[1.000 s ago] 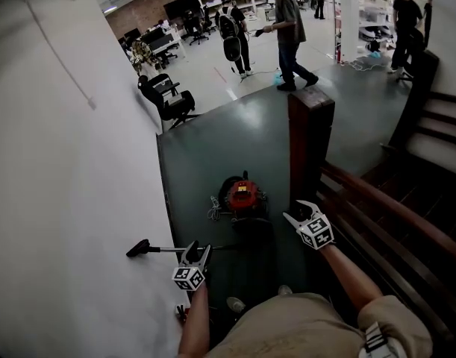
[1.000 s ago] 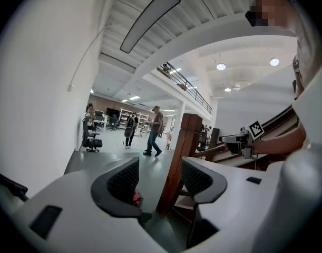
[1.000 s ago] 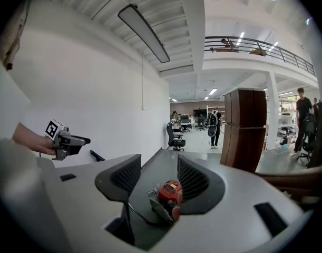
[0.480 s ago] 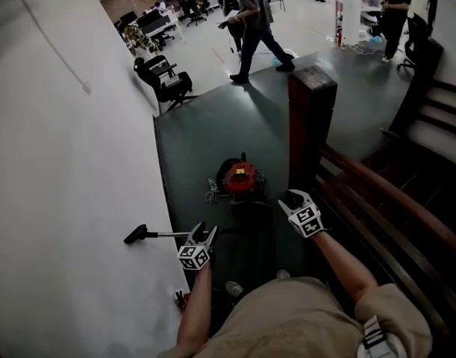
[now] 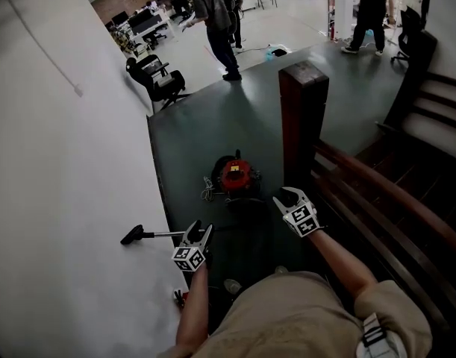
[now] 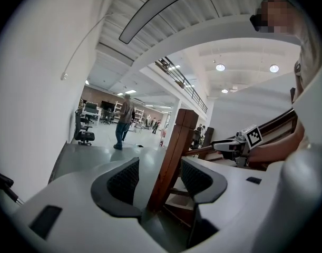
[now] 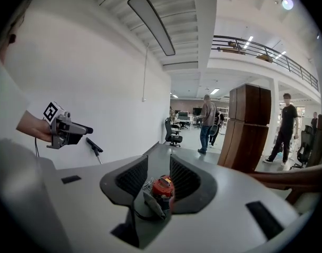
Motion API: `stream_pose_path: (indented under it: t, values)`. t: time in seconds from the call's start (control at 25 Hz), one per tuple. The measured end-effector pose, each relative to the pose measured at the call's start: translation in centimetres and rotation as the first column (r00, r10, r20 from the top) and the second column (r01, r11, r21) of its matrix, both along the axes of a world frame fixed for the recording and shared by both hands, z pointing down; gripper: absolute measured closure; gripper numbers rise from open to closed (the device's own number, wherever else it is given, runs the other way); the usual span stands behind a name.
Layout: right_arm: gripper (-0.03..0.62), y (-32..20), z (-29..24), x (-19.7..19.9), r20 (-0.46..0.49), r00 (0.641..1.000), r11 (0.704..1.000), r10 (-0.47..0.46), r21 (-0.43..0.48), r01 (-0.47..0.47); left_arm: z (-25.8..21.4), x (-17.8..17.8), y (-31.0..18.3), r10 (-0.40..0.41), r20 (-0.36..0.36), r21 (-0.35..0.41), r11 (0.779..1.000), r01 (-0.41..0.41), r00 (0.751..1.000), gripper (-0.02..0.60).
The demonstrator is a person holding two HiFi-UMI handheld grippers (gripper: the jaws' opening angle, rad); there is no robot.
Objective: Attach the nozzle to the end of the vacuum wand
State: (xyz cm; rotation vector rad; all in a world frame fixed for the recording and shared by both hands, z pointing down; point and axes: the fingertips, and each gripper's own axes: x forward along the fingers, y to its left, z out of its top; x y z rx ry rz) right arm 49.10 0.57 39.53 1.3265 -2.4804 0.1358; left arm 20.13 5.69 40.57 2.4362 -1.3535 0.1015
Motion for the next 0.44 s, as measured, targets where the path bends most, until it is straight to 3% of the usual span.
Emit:
stream_pose_path:
  t: [0.44]
  values:
    - [0.459,0.48,-1.18,-0.48,0.039,0.999,1.0,-0.005,-0.023,0.006,-1.06,-0.08,0.48,-0.011,-0.029,0.012,1.0,0.011,1.0,0.341]
